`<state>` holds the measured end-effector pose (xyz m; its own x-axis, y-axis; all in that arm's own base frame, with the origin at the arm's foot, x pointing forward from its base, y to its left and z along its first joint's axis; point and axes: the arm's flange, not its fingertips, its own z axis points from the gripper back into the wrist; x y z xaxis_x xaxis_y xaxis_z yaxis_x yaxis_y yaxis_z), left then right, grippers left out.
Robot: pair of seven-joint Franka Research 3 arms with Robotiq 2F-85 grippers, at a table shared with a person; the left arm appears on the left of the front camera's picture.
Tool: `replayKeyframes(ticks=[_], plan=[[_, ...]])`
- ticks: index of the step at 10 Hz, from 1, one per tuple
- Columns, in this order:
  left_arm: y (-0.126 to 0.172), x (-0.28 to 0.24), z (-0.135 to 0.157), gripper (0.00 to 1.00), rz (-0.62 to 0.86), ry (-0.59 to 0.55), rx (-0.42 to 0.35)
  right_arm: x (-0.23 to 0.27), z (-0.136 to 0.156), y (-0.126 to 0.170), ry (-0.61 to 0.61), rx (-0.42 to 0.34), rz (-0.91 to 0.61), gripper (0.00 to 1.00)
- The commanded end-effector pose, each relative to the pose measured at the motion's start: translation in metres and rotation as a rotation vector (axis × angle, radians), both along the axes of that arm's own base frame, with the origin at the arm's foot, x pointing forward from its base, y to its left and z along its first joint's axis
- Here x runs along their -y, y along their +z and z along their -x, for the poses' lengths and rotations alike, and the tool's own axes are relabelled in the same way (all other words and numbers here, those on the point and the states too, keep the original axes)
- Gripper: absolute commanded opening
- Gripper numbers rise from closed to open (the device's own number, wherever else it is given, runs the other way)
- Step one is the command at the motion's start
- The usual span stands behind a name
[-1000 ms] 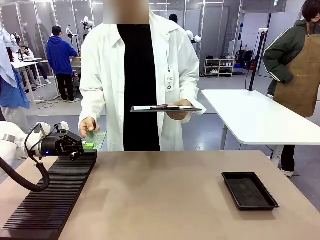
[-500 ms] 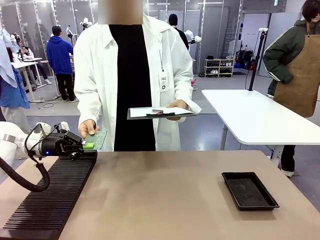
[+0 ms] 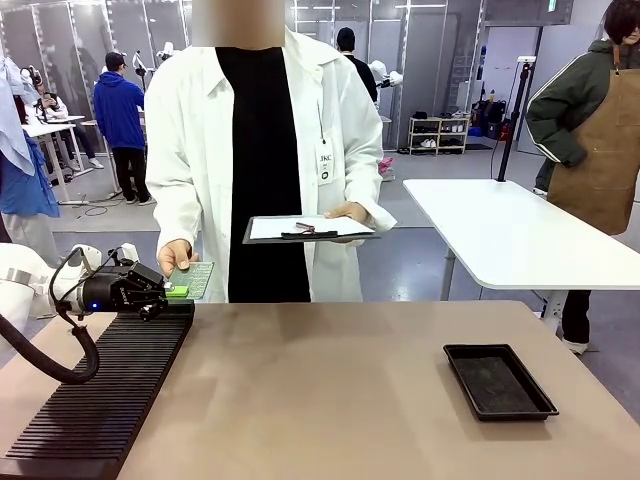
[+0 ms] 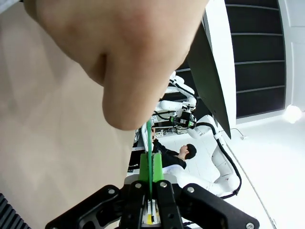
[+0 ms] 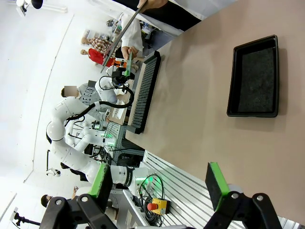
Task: Inspect the PCB.
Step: Release the Blank PCB you were holding.
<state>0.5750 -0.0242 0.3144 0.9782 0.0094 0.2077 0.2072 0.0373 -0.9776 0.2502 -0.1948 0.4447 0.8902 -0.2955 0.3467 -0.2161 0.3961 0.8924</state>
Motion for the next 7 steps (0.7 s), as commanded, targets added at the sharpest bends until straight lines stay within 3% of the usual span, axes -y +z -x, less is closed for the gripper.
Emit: replayKeyframes(ticks=[1,2,3,4,5,6,7], plan=[[0.0000,0.0000,0.0000,0.03,0.000,0.000,0.000,0.0012,-0.0006,0.0009,0.003,0.024,-0.002,1.00],[0.0010,0.0004,0.0011,0.29,0.009,-0.019,0.007,0.0012,-0.0006,0.0009,0.003,0.024,-0.002,1.00],[0.0015,0.0005,0.0018,0.28,0.008,-0.019,0.006,0.0012,-0.0006,0.0009,0.003,0.024,-0.002,1.00],[0.0021,0.0003,0.0016,0.55,0.008,-0.017,0.004,0.0012,-0.0006,0.0009,0.003,0.024,-0.002,1.00],[0.0023,0.0006,0.0017,0.53,0.006,-0.018,0.003,0.0012,-0.0006,0.0009,0.003,0.024,-0.002,1.00],[0.0017,0.0013,0.0016,0.80,0.001,-0.018,0.000,0.0012,-0.0006,0.0009,0.003,0.024,-0.002,1.00],[0.0015,0.0021,0.0016,0.78,0.002,-0.025,-0.001,0.0012,-0.0006,0.0009,0.003,0.024,-0.002,1.00]])
